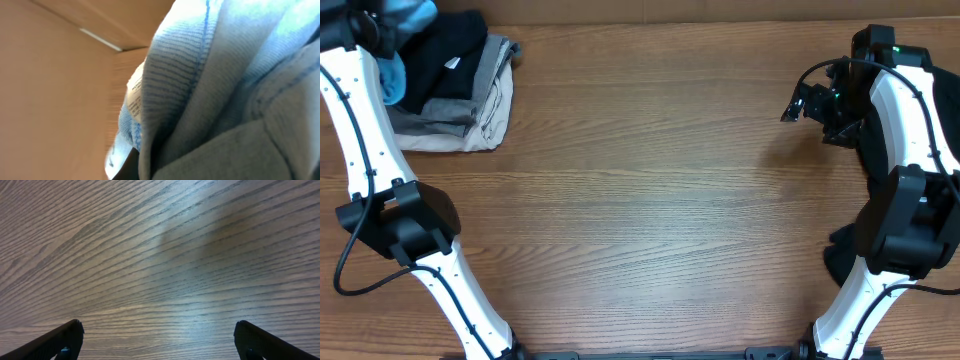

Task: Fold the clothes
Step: 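Lower the blue shirt onto the stack and open the left gripper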

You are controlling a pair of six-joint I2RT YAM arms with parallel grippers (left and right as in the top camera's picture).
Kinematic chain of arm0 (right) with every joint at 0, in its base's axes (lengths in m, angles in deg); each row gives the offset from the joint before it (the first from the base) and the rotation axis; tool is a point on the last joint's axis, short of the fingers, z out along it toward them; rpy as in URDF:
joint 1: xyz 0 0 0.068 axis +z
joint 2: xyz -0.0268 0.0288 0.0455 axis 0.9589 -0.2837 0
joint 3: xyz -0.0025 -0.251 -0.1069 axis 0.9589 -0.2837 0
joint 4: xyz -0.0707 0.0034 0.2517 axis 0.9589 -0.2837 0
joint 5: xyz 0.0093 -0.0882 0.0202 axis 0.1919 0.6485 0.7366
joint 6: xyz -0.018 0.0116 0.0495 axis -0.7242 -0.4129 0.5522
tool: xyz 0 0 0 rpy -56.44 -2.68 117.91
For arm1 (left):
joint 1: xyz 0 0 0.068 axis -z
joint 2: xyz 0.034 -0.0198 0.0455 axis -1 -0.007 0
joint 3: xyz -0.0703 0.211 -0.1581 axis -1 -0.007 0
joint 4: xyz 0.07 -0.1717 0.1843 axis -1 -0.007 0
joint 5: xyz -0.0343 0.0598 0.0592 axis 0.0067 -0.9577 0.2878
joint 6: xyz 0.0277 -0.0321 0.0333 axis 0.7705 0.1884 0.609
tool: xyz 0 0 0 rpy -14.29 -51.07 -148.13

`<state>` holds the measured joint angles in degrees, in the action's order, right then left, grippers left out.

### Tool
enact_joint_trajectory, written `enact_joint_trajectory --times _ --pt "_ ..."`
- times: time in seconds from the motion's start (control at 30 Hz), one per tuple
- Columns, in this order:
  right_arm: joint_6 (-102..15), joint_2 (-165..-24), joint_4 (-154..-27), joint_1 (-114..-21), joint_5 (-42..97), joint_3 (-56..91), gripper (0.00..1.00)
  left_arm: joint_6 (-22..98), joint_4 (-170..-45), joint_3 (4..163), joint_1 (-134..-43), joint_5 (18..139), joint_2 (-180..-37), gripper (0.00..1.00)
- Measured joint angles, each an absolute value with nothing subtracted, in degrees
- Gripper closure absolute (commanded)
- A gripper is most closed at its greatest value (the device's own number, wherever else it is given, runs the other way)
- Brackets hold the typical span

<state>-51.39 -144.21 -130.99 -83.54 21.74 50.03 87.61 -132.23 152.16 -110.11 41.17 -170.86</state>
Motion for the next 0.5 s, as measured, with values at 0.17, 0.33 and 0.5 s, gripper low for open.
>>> enact_joint_trajectory --times 0.17,0.33,0.5 --pt "-51.39 -144.21 -130.95 -83.41 21.77 50.03 0.00 86.05 -134.53 150.98 -107.99 44.56 -170.84 0.81" --pt "-51.37 -144.21 -130.49 -83.10 21.74 50.03 0.00 85.00 -135.99 147.29 -106.35 50.35 -170.84 0.00" --pt "-51.37 -144.21 -130.53 -83.08 21.74 50.03 0.00 83.93 -138.42 144.71 -104.67 57.04 -170.84 0.00"
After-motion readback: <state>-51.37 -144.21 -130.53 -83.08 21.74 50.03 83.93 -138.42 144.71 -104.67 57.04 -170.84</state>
